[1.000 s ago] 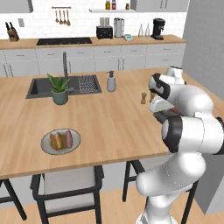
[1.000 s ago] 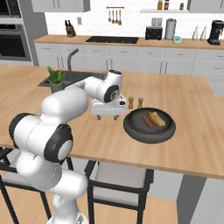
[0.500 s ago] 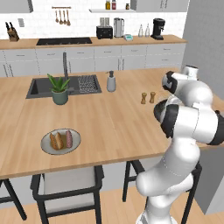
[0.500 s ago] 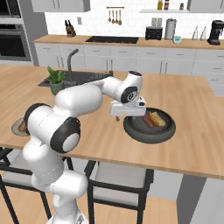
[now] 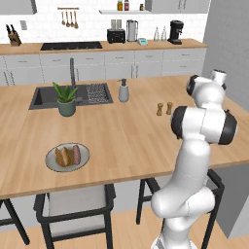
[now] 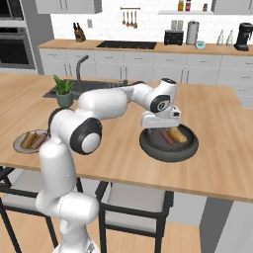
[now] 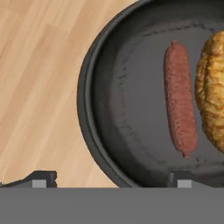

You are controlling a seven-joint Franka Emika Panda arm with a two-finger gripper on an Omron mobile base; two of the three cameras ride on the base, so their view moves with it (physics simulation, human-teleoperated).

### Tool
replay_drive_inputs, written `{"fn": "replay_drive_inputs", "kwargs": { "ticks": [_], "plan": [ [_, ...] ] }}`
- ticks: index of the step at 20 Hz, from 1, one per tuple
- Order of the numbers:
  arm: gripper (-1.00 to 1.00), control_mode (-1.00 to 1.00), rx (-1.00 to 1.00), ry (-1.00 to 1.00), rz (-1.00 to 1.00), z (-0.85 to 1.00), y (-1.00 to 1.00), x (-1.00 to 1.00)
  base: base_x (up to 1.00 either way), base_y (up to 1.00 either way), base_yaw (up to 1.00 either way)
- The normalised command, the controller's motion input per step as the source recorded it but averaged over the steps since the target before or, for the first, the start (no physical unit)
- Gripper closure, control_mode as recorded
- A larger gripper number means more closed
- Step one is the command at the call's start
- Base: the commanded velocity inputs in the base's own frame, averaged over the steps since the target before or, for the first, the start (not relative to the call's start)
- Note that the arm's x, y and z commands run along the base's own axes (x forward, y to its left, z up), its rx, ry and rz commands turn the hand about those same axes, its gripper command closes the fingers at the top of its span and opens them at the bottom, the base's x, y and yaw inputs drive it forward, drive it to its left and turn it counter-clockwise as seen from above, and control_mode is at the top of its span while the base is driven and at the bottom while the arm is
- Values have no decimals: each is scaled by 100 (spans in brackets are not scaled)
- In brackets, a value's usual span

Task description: Place one bun and one sausage from the bowl on each plate.

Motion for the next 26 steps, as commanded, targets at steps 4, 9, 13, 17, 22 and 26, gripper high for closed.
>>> {"fn": "replay_drive_inputs", "kwargs": {
  "ticks": [4, 9, 13, 17, 22, 26],
  "plan": [
    [-100, -100, 0, 0, 0, 0, -52, 31, 0, 0, 0],
    [-100, -100, 0, 0, 3, 0, -44, 4, 0, 0, 0],
    [-100, -100, 0, 0, 0, 0, -14, 7, 0, 0, 0],
    [-100, -100, 0, 0, 0, 0, -4, 0, 0, 0, 0],
    [-100, -100, -4, 0, 0, -9, 4, 0, 0, 0, 0],
    [-100, -100, -6, 0, 0, -24, 3, 4, 0, 0, 0]
  ]
}}
